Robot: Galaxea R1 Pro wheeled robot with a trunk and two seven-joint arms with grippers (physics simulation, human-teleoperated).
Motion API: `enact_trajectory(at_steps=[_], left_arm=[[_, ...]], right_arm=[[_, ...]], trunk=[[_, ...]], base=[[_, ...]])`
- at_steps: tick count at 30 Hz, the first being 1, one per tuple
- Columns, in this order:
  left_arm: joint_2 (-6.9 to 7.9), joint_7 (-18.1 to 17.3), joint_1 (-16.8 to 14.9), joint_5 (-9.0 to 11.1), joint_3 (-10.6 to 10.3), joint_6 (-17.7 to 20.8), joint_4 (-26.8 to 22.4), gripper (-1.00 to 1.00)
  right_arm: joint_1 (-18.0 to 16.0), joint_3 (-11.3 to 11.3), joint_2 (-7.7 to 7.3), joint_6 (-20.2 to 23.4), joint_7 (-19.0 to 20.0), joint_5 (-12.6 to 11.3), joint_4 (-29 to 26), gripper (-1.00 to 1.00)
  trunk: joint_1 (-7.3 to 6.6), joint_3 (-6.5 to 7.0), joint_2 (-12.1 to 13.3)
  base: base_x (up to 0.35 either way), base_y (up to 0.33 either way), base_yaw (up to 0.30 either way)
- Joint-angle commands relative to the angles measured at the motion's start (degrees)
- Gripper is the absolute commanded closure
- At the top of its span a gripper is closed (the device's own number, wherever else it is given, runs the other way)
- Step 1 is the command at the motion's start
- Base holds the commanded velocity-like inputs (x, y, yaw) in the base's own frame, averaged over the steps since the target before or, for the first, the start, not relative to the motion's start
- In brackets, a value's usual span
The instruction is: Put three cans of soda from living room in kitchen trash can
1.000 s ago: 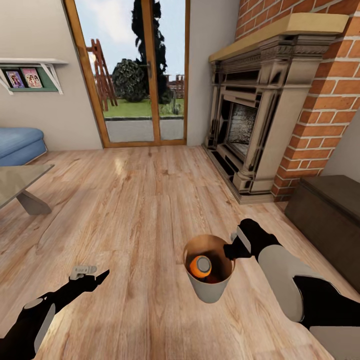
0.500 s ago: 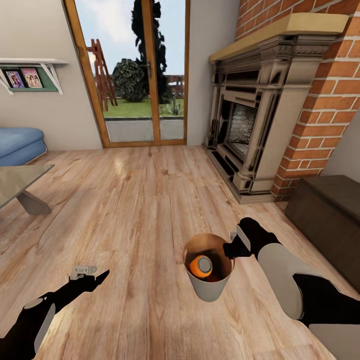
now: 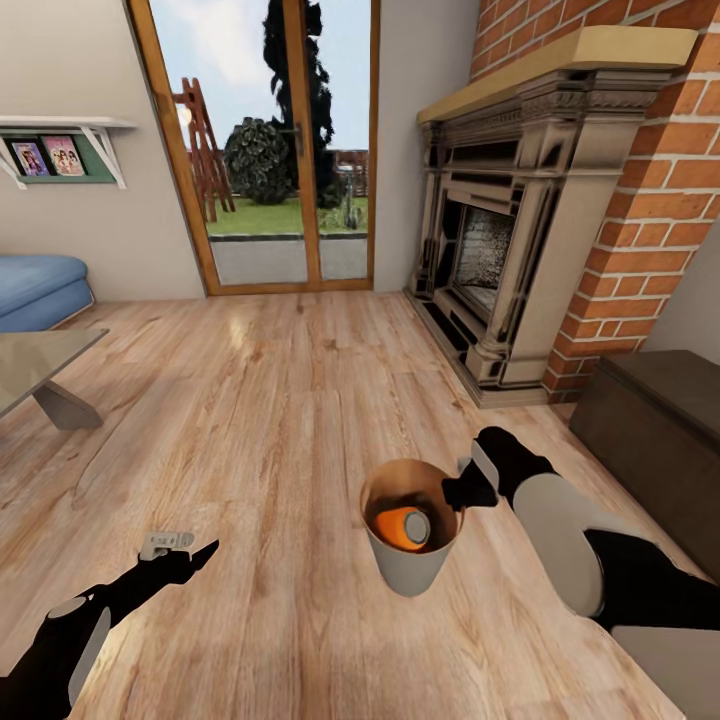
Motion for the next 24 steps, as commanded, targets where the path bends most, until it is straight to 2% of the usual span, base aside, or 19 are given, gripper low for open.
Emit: enact_trajectory(at_steps=[1,3,12,20,24], left_arm=[[0.00,0.0,0.0,0.0,0.0,0.0,0.0,-1.00],[0.00,0.0,0.0,0.0,0.0,-0.2,0.0,-1.00],[0.00,0.0,0.0,0.1,0.0,-1.3,2.2,-1.00],[0.00,0.0,0.0,0.2,0.0,-1.3,2.5,-1.00],[0.00,0.0,0.0,0.2,0.0,-1.3,2.5,-1.00]], right_arm=[[-0.2,-0.6,-0.01,0.1,0.4,-1.4,0.3,1.00],[-0.7,-1.6,-0.15,0.1,0.4,-1.4,0.9,1.00],[-1.6,-3.3,-0.41,0.1,0.3,-1.4,1.5,1.00],[-1.8,-3.6,-0.57,0.1,0.3,-1.4,1.5,1.00],[-1.9,-3.6,-1.39,0.1,0.1,-1.4,1.8,1.00]], trunk=[[0.00,0.01,0.0],[0.00,0.01,0.0],[0.00,0.01,0.0],[0.00,0.01,0.0],[0.00,0.01,0.0]], base=[[0.000,0.000,0.000],[0.000,0.000,0.000],[0.000,0.000,0.000],[0.000,0.000,0.000],[0.000,0.000,0.000]])
